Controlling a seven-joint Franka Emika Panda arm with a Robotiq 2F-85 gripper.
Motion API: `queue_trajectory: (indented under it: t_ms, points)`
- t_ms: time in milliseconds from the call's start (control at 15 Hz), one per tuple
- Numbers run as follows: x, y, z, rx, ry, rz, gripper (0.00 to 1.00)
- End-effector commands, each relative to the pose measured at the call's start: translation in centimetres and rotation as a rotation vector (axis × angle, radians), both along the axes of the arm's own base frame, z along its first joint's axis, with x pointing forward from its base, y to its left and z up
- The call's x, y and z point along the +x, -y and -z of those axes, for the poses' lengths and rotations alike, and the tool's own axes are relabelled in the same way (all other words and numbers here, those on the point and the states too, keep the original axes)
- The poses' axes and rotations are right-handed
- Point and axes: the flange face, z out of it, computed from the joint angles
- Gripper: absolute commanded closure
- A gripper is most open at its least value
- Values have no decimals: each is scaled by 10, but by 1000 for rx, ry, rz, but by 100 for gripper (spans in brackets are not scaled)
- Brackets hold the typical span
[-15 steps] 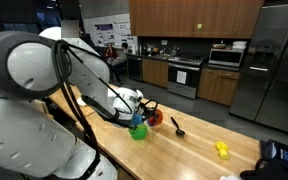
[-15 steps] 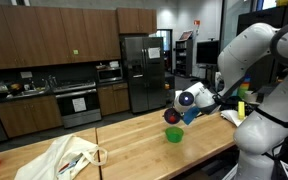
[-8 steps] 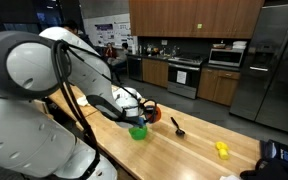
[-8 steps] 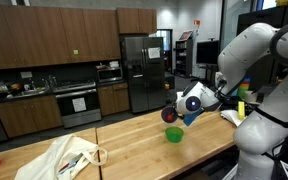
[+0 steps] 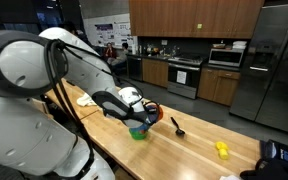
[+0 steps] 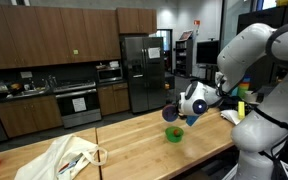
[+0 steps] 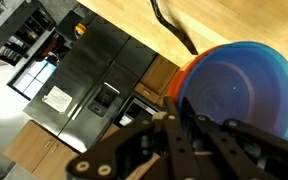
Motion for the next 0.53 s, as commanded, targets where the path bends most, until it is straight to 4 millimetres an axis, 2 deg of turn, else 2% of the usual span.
queue_trajectory:
  t_ms: [0,133,200,267,467]
  points:
    - [-4,8,-5,8,21,-12,98]
    - [-6,13,-4,9,12,-5,98]
    - [-8,19,-2,12,-22,7,73]
    - [-4,11,4,8,-11,4,90]
    - [-5,18,5,17,-30,19,74]
